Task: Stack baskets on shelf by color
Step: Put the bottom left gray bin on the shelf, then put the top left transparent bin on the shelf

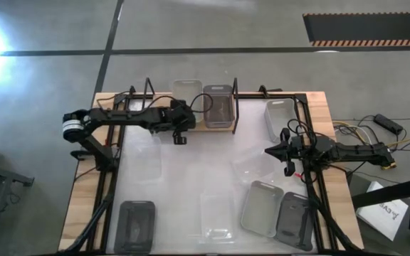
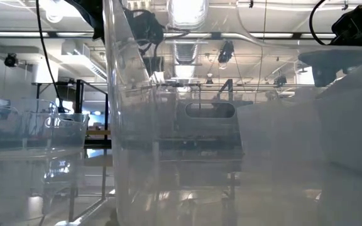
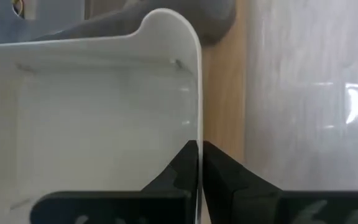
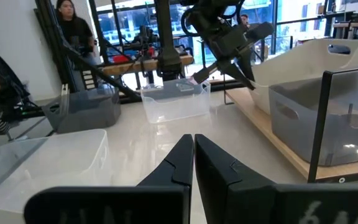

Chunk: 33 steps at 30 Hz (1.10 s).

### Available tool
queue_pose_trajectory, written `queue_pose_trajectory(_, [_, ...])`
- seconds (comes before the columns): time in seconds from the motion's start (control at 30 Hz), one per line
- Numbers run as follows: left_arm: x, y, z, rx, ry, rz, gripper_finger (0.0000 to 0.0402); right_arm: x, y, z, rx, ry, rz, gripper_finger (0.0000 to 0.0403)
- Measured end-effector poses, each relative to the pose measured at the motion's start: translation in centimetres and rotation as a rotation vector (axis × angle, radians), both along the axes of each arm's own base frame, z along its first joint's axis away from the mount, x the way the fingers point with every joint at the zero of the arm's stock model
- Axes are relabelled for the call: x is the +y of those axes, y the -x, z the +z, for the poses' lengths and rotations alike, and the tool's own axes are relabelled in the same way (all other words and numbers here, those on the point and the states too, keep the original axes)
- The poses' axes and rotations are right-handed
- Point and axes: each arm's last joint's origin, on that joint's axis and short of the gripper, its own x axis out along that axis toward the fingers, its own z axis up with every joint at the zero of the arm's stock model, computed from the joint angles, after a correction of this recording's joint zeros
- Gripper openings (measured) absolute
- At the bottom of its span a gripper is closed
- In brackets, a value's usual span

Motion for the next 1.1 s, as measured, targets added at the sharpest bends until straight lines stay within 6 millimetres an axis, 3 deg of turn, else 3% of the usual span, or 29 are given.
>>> queue_pose_trajectory(0.3, [0.1,-0.7,1.9,-0.065,-0.019,-0.001,0.0,0.0,0.0,0.0,0.0,0.0,0.0,0.0009])
queue_pose_trajectory(0.47, [0.1,-0.7,1.9,-0.069,0.002,-0.018,0.0007,0.0,0.0,0.0,0.0,0.0,0.0,0.0009])
queue_pose_trajectory(1.1, [-0.1,-0.5,2.2,-0.084,0.015,-0.023,0.0165,0.0,0.0,0.0,0.0,0.0,0.0,0.0009])
